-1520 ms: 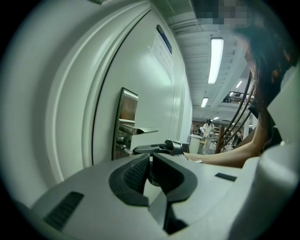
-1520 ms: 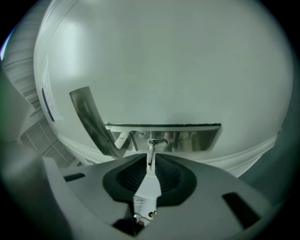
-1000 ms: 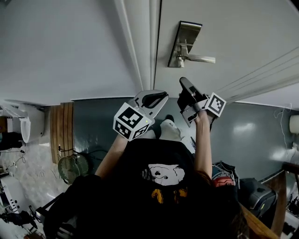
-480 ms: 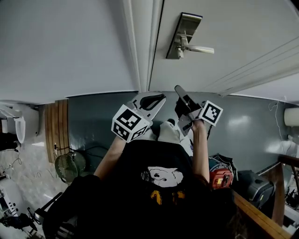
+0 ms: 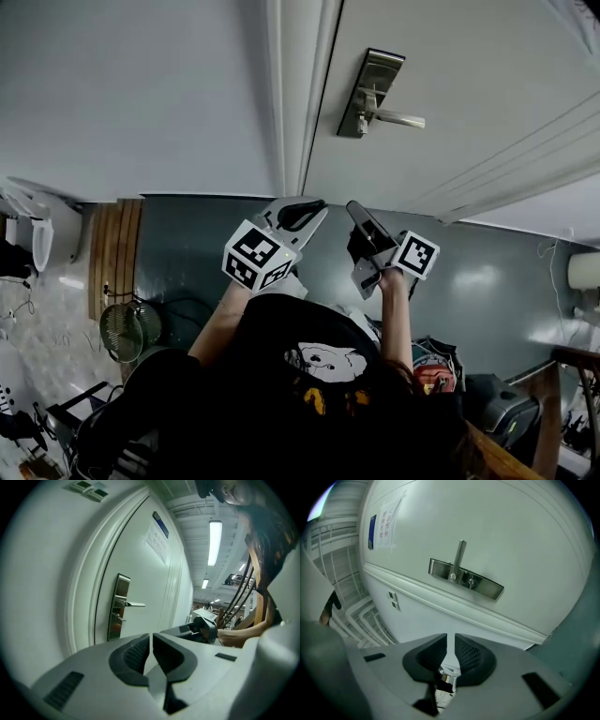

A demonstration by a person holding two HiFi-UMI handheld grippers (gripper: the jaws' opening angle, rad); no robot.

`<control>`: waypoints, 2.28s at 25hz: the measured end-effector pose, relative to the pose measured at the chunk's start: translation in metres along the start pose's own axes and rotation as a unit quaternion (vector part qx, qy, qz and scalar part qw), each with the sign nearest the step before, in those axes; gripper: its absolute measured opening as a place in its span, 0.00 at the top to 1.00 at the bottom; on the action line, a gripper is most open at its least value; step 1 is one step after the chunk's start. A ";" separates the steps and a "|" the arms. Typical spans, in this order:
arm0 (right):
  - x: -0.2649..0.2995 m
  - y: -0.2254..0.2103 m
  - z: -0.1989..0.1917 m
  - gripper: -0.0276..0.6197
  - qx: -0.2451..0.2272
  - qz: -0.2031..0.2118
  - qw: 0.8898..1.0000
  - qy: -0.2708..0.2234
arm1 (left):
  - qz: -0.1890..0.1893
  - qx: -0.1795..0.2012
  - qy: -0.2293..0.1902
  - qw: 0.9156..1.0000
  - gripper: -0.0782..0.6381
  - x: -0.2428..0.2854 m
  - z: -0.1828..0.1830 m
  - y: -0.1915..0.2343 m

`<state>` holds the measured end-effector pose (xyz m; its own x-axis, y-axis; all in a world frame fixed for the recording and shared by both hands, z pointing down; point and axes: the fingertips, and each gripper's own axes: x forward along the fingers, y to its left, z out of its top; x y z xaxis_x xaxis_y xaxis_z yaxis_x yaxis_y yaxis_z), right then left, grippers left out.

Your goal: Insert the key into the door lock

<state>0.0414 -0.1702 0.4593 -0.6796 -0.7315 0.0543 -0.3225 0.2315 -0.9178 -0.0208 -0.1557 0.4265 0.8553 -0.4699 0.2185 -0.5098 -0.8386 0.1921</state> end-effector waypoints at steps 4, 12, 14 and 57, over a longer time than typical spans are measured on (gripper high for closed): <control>-0.040 0.006 0.003 0.90 0.000 -0.005 1.000 -0.009 | 0.006 -0.004 0.001 1.000 0.85 0.006 0.003 -0.026; -0.128 0.004 0.007 0.90 -0.013 -0.016 0.999 -0.046 | 0.011 0.001 0.018 1.000 0.85 0.013 -0.014 -0.092; -0.141 0.003 0.004 0.90 -0.017 -0.018 0.999 -0.048 | 0.012 0.002 0.017 1.000 0.85 0.013 -0.017 -0.103; -0.222 0.042 -0.116 0.92 -0.221 -0.045 0.974 0.014 | 0.035 0.005 0.019 0.999 0.85 -0.041 -0.074 -0.235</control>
<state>0.1017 0.0765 0.4542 -0.6509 -0.7457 0.1425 -0.6294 0.4250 -0.6505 0.0571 0.0814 0.4434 0.8128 -0.5170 0.2683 -0.5675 -0.8066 0.1650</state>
